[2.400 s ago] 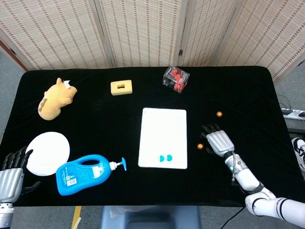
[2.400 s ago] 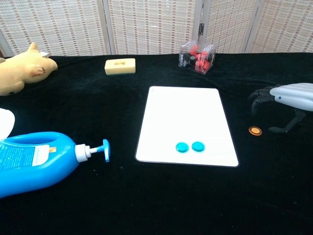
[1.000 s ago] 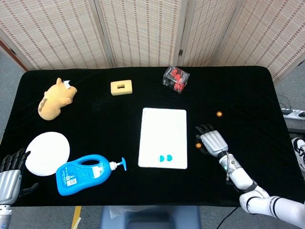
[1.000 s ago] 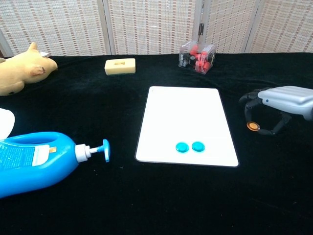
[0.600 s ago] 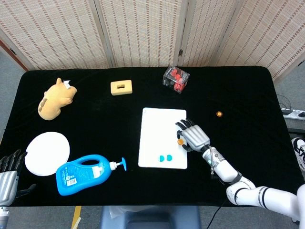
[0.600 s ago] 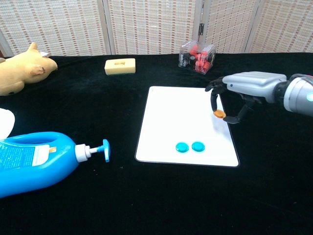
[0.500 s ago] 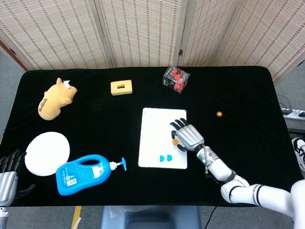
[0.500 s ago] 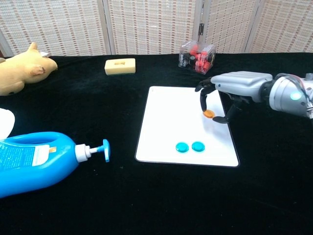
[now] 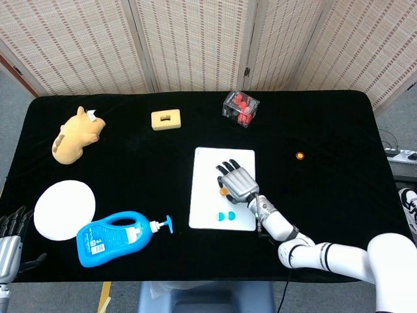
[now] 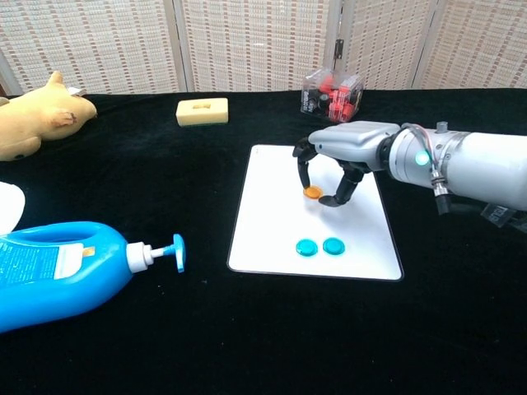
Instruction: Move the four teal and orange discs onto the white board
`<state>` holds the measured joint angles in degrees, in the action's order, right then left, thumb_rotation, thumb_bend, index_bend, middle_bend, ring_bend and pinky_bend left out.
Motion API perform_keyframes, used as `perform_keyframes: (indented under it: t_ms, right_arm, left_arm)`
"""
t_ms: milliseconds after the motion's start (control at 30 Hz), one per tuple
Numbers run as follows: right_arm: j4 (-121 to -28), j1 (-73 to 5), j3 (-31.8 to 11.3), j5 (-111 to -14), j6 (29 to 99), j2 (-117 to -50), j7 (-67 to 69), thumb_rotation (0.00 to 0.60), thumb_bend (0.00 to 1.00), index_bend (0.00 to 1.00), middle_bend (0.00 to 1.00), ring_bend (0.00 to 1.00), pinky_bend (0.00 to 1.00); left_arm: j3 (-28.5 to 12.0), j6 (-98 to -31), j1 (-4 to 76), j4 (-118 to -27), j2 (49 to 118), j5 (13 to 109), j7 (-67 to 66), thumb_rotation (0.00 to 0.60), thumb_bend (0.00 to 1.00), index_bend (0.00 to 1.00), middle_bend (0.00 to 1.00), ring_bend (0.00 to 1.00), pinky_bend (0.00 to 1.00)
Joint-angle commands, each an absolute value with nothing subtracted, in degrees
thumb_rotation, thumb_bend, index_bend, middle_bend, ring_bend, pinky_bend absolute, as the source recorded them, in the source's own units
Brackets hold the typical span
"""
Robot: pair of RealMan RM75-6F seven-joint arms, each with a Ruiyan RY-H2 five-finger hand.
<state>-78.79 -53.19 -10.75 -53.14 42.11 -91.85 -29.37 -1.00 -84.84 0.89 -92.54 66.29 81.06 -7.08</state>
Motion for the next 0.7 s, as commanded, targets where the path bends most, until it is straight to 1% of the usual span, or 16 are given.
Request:
perform_keyframes:
  t_ms: [33, 200, 300, 400, 467, 533, 700]
  right_arm:
    - [-77.9, -54.1, -10.7, -51.9, 42.3, -92.8, -30.2, 0.6, 0.44, 0.49, 0.12, 0.03, 0.0]
    - [-76.9, -55.3, -10.1, -50.8, 42.1, -93.8, -30.8, 0.6, 0.44, 0.47, 0.12, 0.03, 0.0]
    - [-76.8, -55.9, -9.9, -50.5, 42.2, -94.2, -31.0, 0.6, 0.44, 0.44, 0.12, 0.02, 0.0]
    - [-76.9, -56.1, -9.7, -50.4, 42.5, -94.0, -31.0, 0.6, 0.44, 0.36, 0.12, 0.02, 0.0]
    - [-76.8, -56.0, -9.6, -50.3, 43.0, -93.6, -30.7, 0.6, 0.44, 0.24, 0.11, 0.02, 0.0]
    - [-76.8, -55.8, -9.7, -50.0, 43.4, -93.1, -30.2, 0.6, 0.44, 0.19, 0.11, 0.02, 0.0]
    - [-75.6, -54.1, -10.2, -48.2, 45.1, -90.8, -28.2, 0.6, 0.44, 0.18, 0.11, 0.03, 0.0]
  left_arm:
    - [-1.0, -84.8, 0.9, -92.5, 66.3, 81.0, -7.0, 0.6, 0.16, 0.11, 0.04, 0.07, 0.0]
    - [-1.0, -84.7, 0.8, -92.3, 66.4, 80.8, -6.9, 0.6, 0.16, 0.11, 0.04, 0.07, 0.0]
    - [-1.0, -84.6, 0.8, -92.1, 66.4, 80.8, -6.8, 0.6, 0.16, 0.11, 0.04, 0.07, 0.0]
    - [-1.0, -84.6, 0.7, -92.0, 66.5, 80.8, -6.7, 0.6, 0.16, 0.11, 0.04, 0.07, 0.0]
    - [-1.1, -84.6, 0.7, -91.8, 66.6, 80.7, -6.6, 0.6, 0.16, 0.11, 0.04, 0.07, 0.0]
    - [-1.1, -84.4, 0.8, -91.7, 66.6, 80.7, -6.5, 0.6, 0.16, 0.11, 0.04, 0.07, 0.0]
    - [-1.1, -84.4, 0.8, -91.5, 66.7, 80.8, -6.2, 0.6, 0.16, 0.11, 0.04, 0.07, 0.0]
